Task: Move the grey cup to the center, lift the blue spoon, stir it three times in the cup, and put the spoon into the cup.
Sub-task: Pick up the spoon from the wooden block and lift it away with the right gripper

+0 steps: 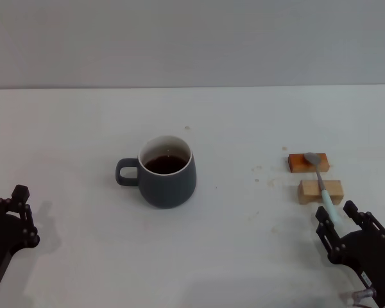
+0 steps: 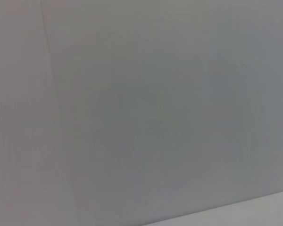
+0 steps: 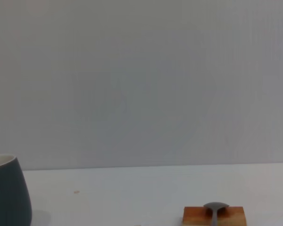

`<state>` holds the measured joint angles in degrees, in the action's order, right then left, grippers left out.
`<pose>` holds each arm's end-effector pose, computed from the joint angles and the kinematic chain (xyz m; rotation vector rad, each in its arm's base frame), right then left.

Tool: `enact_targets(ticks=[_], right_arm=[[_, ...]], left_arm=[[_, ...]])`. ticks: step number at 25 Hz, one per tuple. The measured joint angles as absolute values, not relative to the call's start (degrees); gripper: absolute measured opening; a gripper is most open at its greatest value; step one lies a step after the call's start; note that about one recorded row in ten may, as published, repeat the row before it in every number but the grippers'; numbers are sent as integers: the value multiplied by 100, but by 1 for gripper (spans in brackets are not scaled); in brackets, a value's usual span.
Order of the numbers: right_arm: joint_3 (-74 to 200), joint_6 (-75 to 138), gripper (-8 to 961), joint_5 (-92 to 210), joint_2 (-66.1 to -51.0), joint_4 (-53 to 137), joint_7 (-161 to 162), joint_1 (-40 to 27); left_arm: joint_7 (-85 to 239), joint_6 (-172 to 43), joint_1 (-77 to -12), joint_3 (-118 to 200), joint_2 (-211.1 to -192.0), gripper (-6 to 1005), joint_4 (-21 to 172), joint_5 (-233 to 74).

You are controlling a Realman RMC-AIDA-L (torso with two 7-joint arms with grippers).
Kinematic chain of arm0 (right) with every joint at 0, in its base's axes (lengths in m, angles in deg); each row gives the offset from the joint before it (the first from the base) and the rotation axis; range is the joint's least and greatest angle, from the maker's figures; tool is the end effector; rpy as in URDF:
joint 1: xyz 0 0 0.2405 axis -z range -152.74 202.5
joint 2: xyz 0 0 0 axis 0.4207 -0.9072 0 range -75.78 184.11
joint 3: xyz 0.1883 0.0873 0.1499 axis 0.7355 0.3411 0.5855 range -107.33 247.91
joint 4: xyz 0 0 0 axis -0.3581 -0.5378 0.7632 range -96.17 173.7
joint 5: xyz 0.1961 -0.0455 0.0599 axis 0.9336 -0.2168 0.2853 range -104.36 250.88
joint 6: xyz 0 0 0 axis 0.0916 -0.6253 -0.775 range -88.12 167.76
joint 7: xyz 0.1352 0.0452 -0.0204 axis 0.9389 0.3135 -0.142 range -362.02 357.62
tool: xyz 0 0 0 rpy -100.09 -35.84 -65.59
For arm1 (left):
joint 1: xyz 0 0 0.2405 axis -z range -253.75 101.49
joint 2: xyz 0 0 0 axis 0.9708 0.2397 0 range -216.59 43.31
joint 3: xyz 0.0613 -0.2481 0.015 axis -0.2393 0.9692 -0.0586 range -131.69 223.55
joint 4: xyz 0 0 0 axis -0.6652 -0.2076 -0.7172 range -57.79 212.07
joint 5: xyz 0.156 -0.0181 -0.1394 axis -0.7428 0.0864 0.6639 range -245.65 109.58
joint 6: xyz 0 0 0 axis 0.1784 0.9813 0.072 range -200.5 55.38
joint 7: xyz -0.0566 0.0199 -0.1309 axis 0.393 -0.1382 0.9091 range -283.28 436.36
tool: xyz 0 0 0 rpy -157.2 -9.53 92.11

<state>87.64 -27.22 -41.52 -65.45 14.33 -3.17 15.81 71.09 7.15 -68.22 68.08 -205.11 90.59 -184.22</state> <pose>0.3252 0.2168 -0.0965 -1.7988 0.7139 0.6547 -0.3597 0.2129 -0.0358 -1.6696 -0.4154 -0.5432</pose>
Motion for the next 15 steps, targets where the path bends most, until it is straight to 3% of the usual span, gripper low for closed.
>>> enact_targets(ticks=[3, 12, 15], right_arm=[[8761, -2722, 523, -4152, -6545, 1433, -316, 1579], [8760, -2723, 511, -4152, -6552, 1433, -316, 1588], [8761, -2723, 443, -4152, -6551, 1427, -316, 1592]], left_arm=[[7109, 715, -6822, 6808, -20511, -2, 9059, -18422], [7109, 715, -6822, 6808, -20512, -2, 9059, -18422], [7109, 715, -6822, 6808, -20511, -2, 9059, -18422]])
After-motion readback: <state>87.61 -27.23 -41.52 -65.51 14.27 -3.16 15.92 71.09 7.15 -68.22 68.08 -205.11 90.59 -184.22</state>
